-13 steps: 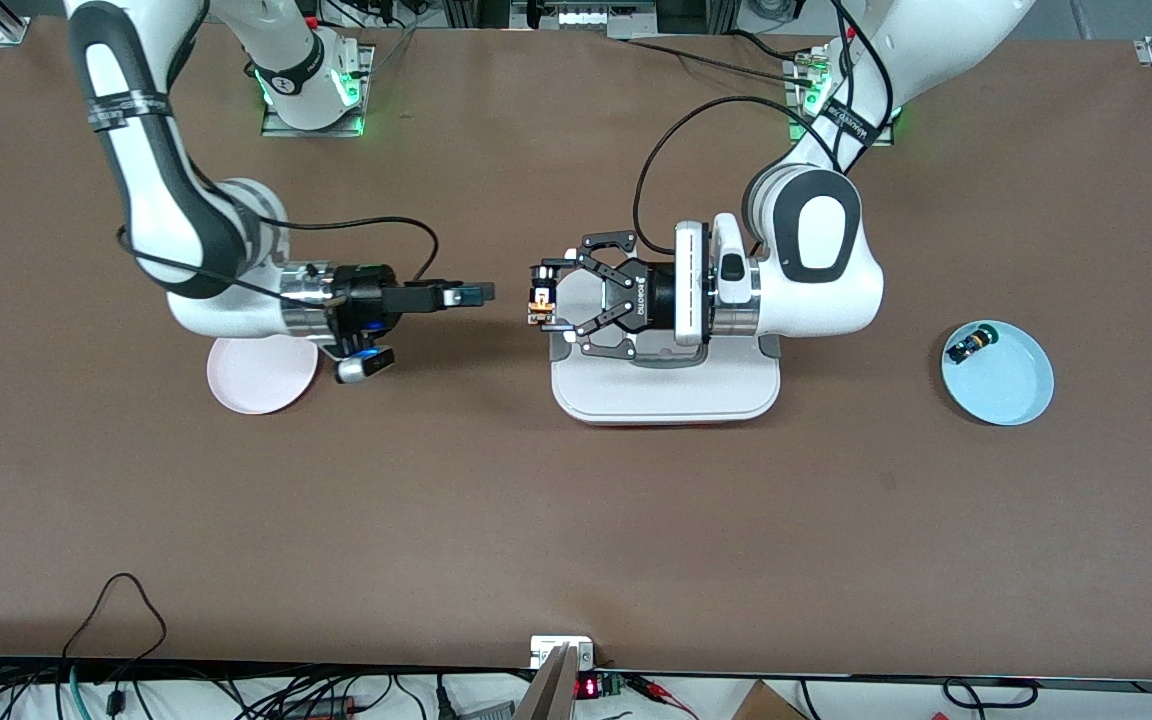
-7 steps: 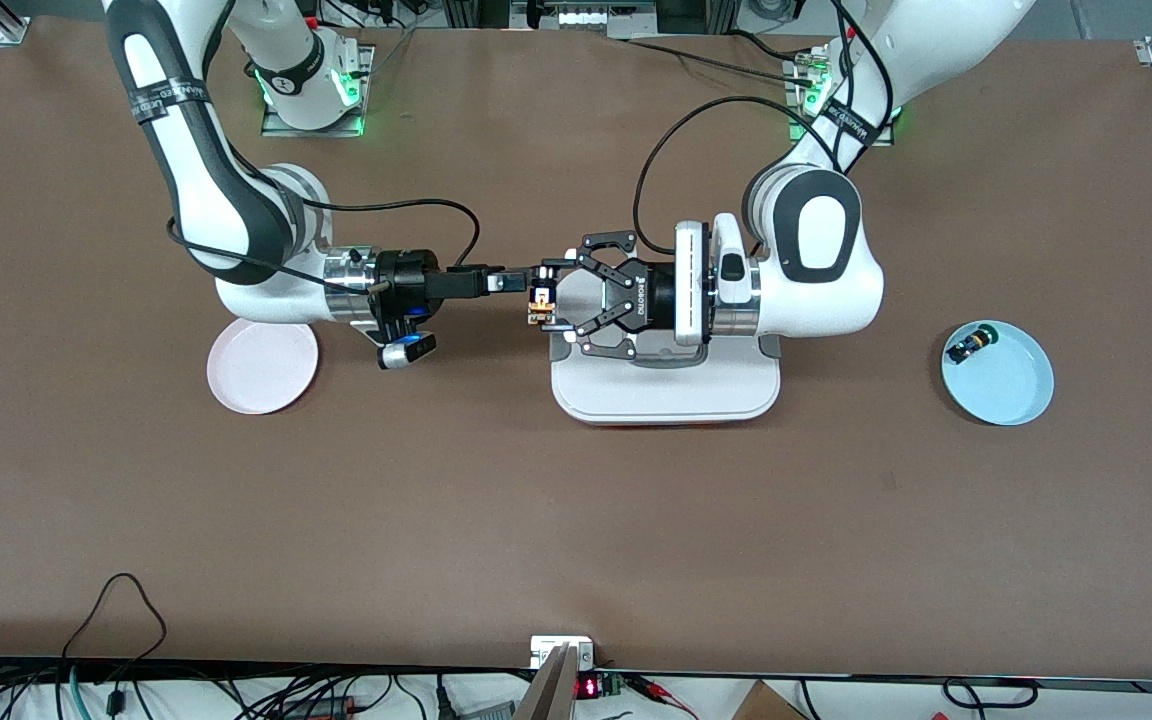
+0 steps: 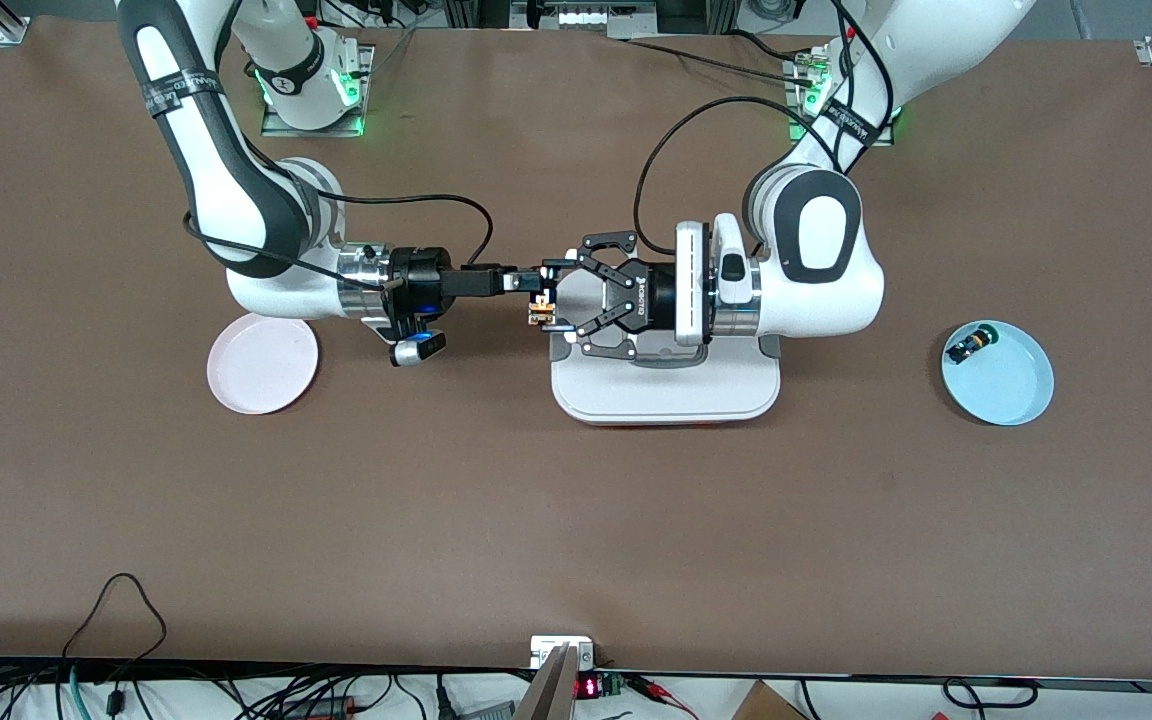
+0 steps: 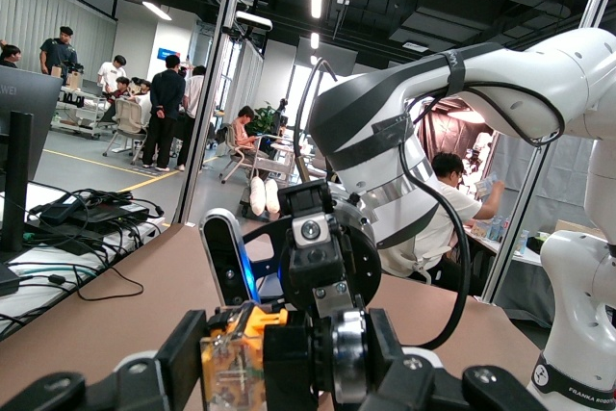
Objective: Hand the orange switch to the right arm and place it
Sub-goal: 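Close the right gripper on the switch and open the left gripper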
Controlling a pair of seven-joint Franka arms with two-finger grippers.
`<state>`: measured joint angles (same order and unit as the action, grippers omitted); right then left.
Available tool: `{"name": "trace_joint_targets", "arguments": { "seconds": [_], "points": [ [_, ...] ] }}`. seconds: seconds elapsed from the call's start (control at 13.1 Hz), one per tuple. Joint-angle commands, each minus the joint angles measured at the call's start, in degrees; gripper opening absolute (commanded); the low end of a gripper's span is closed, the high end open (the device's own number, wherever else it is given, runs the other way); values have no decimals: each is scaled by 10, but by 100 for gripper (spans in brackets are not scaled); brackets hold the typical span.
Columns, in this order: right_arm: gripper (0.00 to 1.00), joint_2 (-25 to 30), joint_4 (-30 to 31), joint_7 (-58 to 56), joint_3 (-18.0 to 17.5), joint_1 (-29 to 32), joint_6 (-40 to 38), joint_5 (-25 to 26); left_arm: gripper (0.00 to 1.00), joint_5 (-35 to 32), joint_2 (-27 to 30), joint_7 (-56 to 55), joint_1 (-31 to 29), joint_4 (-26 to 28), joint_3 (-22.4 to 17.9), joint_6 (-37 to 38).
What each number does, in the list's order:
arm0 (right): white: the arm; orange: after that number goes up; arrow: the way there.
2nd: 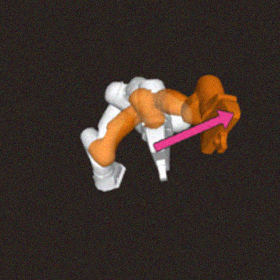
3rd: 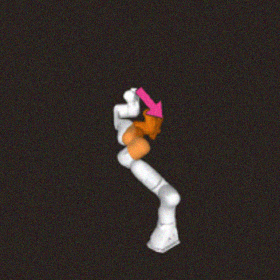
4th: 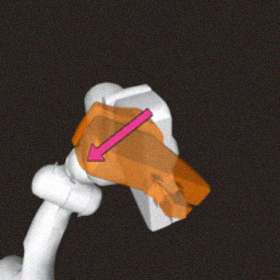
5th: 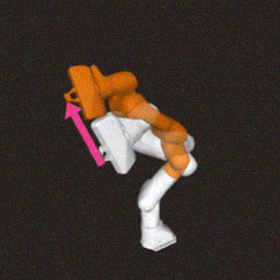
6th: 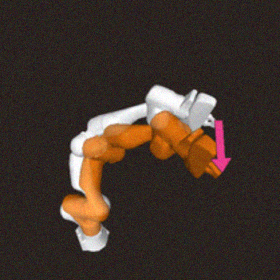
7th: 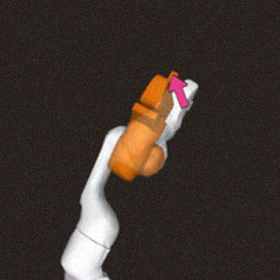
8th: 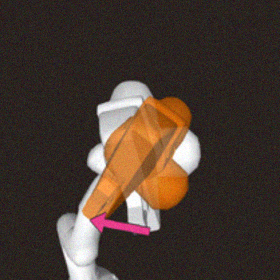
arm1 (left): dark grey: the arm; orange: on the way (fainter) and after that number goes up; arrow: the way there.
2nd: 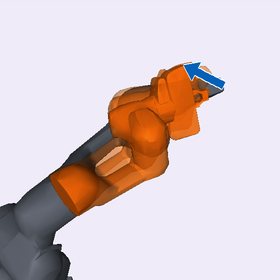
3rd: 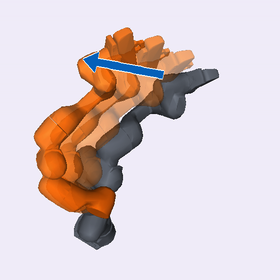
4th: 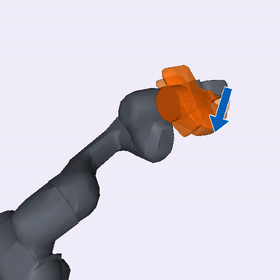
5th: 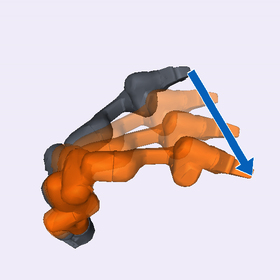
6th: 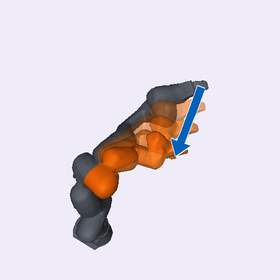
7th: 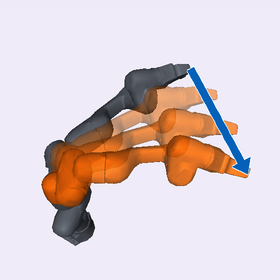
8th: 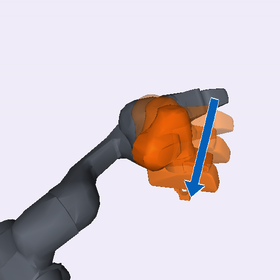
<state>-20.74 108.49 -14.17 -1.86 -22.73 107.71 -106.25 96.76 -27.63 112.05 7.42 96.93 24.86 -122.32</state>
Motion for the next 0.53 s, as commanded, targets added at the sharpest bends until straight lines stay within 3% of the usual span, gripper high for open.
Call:
{"name": "trace_joint_targets", "arguments": {
  "seconds": [0.0,0.08,0.15,0.46],
  "points": [
    [98,-7,-18,0,-4,-2,10,-10,19,17,9,19,-5,5,3,2],
    [96,-7,-18,0,-4,-2,10,-9,19,16,9,19,-6,5,3,2],
    [87,-9,-18,-8,-4,-2,9,-8,19,16,9,19,-6,5,3,2],
    [39,-11,-28,-5,-4,-1,8,-8,19,15,9,18,-6,5,3,2]
  ]
}}
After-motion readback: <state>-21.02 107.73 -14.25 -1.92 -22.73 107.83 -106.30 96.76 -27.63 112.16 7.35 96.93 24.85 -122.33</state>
